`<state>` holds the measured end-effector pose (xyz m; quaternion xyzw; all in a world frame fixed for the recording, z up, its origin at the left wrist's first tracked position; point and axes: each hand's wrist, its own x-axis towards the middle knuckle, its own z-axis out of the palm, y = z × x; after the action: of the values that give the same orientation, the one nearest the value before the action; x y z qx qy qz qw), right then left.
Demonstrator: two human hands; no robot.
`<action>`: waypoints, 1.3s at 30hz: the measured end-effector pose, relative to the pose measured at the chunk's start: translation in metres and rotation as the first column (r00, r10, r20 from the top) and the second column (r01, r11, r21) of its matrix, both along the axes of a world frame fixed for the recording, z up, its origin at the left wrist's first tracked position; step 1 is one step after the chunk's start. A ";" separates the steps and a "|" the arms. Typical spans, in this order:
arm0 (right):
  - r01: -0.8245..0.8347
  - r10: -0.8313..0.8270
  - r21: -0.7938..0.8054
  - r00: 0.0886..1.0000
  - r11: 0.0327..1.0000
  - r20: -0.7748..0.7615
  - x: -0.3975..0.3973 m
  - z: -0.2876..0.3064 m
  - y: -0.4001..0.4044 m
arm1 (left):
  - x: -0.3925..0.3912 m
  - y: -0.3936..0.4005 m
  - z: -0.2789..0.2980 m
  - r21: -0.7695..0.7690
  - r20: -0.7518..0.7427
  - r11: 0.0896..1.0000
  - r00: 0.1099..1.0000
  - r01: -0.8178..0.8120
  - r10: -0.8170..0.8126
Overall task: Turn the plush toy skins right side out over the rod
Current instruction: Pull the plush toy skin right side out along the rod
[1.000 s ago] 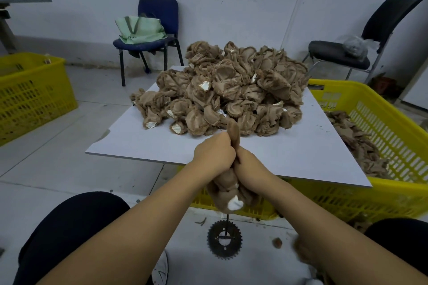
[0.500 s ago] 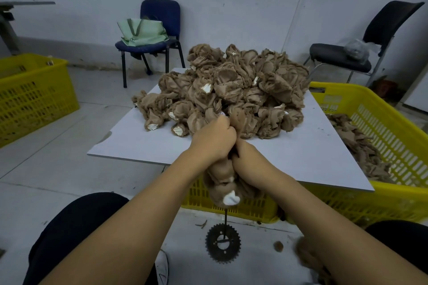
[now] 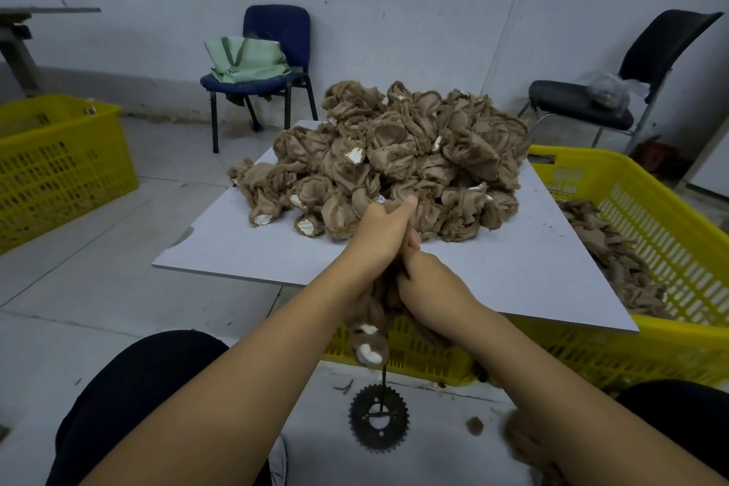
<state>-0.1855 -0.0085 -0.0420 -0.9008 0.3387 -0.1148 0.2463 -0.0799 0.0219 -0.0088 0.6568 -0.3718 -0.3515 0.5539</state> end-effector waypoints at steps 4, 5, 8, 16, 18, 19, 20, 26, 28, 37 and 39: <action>-0.010 0.010 -0.003 0.999 1.000 -0.033 0.004 -0.004 -0.001 | 0.004 -0.008 -0.005 0.115 -0.129 0.993 0.992 0.032 -0.017; -0.008 0.009 0.003 0.999 1.000 -0.042 0.006 -0.008 -0.001 | 0.004 -0.010 -0.008 0.142 -0.127 0.990 0.992 0.023 -0.004; 0.043 -0.040 0.031 0.995 0.999 -0.096 0.010 -0.022 0.000 | 0.000 -0.009 -0.020 0.197 -0.068 0.980 0.997 -0.027 0.041; 0.000 0.008 0.052 0.987 0.999 -0.162 0.004 -0.012 0.001 | -0.002 -0.007 -0.025 0.191 -0.088 0.980 0.995 0.053 -0.037; -0.012 0.012 0.004 0.993 1.000 -0.115 0.000 0.000 0.002 | -0.002 -0.007 -0.014 0.152 -0.123 0.985 0.990 0.085 -0.066; -0.019 0.017 -0.014 0.996 1.000 -0.086 -0.003 0.006 0.003 | -0.001 -0.007 -0.010 0.146 -0.158 0.982 0.983 0.118 -0.095; -0.025 0.022 -0.031 0.996 0.999 -0.081 -0.005 0.010 0.005 | 0.001 -0.007 -0.006 0.153 -0.202 0.975 0.971 0.161 -0.129; 0.021 -0.035 -0.064 0.972 0.998 -0.232 0.004 0.016 0.011 | 0.015 -0.005 -0.002 0.229 -0.334 0.916 0.911 0.329 -0.243; 0.007 -0.020 -0.063 0.977 0.998 -0.214 0.001 0.011 0.010 | 0.016 -0.006 -0.005 0.251 -0.302 0.905 0.916 0.345 -0.265; 0.032 -0.033 -0.009 0.980 0.999 -0.198 0.004 -0.035 0.006 | -0.002 -0.003 -0.040 0.373 -0.108 0.905 0.978 0.207 -0.179; 0.031 -0.033 -0.014 0.971 0.999 -0.239 -0.006 -0.029 0.003 | -0.004 -0.002 -0.039 0.327 -0.105 0.929 0.984 0.173 -0.146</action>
<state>-0.1913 -0.0059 -0.0709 -0.9037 0.3798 -0.0113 0.1973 -0.0836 0.0194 -0.0474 0.6945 -0.3366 -0.4789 0.4183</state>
